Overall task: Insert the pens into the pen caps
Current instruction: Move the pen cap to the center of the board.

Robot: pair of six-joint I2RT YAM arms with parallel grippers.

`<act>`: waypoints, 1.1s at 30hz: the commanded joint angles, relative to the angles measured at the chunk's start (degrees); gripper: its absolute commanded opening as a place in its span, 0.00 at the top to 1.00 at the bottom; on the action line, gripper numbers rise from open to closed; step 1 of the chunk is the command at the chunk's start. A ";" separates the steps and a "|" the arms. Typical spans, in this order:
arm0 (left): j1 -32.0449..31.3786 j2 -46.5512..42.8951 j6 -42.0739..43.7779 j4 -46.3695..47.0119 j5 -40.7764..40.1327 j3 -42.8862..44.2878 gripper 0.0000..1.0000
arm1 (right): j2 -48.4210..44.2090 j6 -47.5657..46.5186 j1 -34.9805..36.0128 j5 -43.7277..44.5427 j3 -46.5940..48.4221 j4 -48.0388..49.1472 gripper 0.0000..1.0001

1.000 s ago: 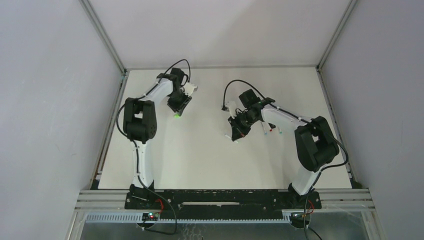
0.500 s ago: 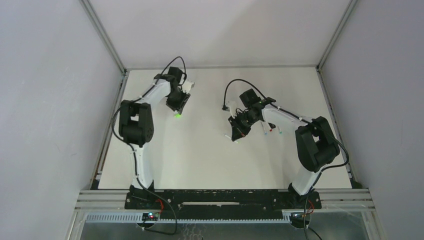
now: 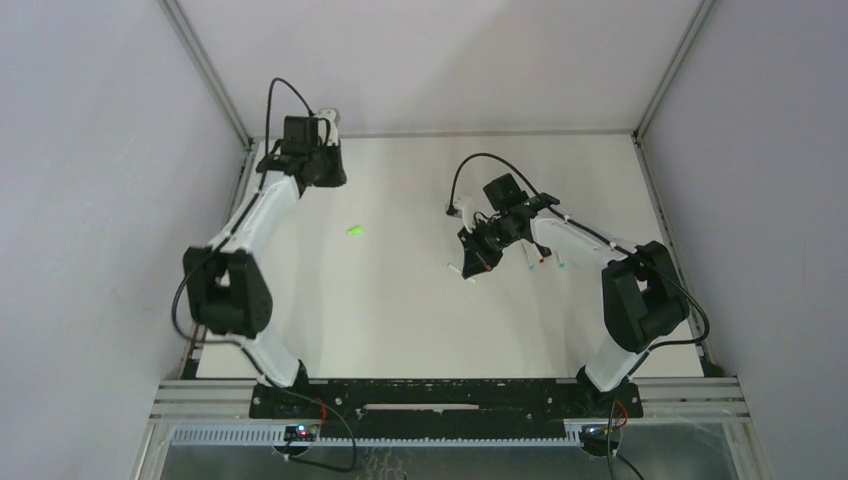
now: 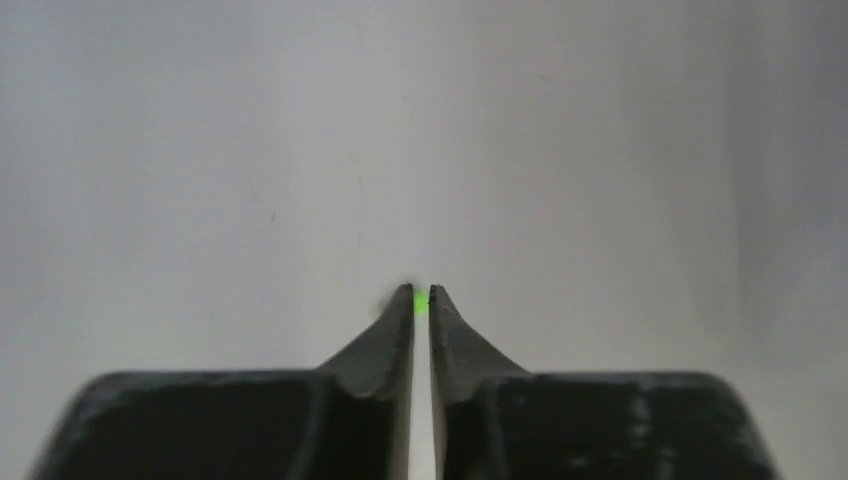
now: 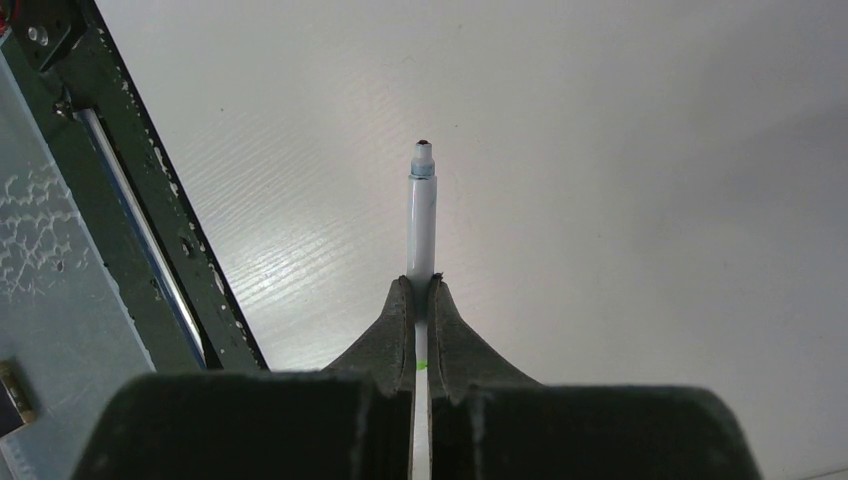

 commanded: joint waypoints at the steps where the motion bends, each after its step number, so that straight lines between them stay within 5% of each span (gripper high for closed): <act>1: 4.19 12.61 -10.23 -3.94 1.74 6.63 0.97 | -2.61 0.14 -0.26 -1.37 1.58 -0.10 1.00; 13: 4.73 30.33 -18.04 -14.60 -0.71 18.23 1.00 | -2.91 0.10 -0.82 -2.18 1.56 -0.17 1.00; 27: -0.61 30.64 -14.00 -20.93 5.96 12.50 1.00 | -4.47 0.22 -0.98 -2.46 1.56 -0.19 1.00; 33: -3.24 24.81 -13.65 -19.72 4.24 3.32 1.00 | -5.25 0.33 -1.17 -3.22 1.56 -0.28 1.00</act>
